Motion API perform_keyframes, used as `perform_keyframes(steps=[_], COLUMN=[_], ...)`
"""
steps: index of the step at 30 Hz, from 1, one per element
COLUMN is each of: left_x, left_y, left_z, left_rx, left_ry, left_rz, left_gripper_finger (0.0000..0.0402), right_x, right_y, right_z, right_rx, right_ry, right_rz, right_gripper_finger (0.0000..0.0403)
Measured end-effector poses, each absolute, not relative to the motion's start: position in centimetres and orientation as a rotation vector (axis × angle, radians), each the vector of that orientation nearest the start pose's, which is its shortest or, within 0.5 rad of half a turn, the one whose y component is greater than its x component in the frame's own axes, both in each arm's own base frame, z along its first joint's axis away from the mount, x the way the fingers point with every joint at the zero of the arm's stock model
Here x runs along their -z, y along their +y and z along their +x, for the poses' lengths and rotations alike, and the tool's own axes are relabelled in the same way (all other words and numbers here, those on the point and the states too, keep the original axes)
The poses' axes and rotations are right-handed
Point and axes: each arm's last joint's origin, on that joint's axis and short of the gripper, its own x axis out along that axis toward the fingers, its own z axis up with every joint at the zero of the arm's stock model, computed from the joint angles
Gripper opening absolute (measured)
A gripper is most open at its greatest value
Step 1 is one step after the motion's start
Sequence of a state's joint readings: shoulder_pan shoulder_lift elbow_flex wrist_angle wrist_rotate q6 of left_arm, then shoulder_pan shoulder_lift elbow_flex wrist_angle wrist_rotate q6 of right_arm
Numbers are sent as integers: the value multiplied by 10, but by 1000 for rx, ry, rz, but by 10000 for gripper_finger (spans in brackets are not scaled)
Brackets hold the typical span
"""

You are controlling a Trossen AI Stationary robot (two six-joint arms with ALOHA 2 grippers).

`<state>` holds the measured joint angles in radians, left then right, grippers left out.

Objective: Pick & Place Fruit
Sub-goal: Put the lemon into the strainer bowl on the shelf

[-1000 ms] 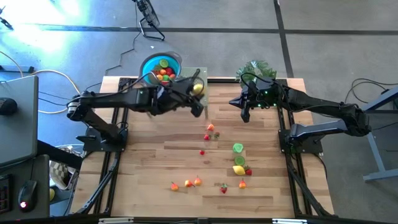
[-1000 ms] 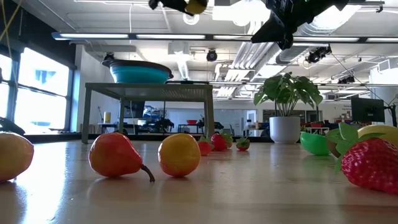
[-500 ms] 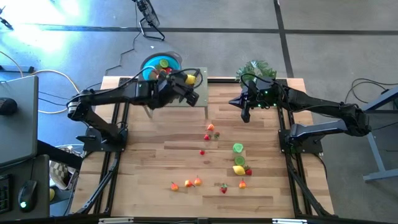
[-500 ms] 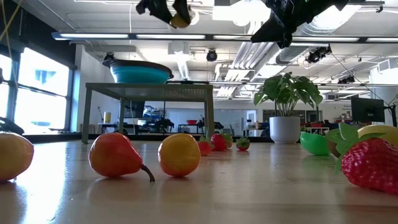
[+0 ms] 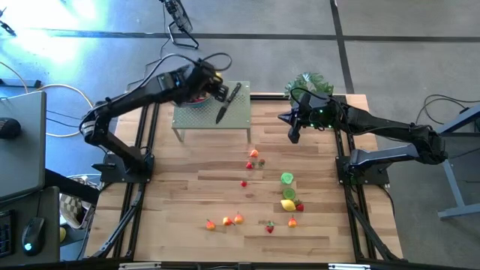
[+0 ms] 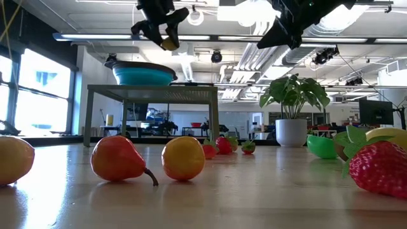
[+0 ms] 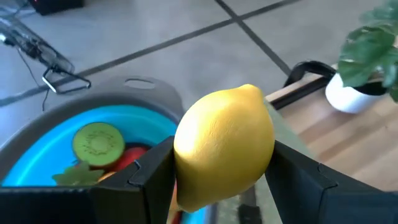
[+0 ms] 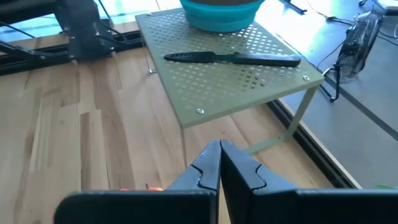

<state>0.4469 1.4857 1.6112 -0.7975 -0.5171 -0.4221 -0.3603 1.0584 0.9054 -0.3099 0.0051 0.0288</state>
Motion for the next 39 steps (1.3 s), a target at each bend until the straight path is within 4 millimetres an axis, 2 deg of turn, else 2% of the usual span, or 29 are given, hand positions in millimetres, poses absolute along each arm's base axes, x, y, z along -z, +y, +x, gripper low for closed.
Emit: perform_keyframes(steps=[7, 20, 31, 39], left_x=[-395, -386, -376, -374], left_y=[169, 193, 194, 192], left_z=[252, 224, 203, 199], left_rx=[-1104, -1221, -1341, -1408], left_ry=[539, 645, 737, 755], left_rz=[-405, -465, -641, -660], left_gripper_finger=[207, 207, 207, 207], right_x=[-312, -312, -312, -312], right_y=[-83, -96, -105, -105], right_z=[213, 207, 203, 203], right_rx=[376, 437, 475, 478], right_ry=[453, 450, 448, 448], right_rz=[112, 127, 138, 139], right_gripper_finger=[2, 3, 3, 2])
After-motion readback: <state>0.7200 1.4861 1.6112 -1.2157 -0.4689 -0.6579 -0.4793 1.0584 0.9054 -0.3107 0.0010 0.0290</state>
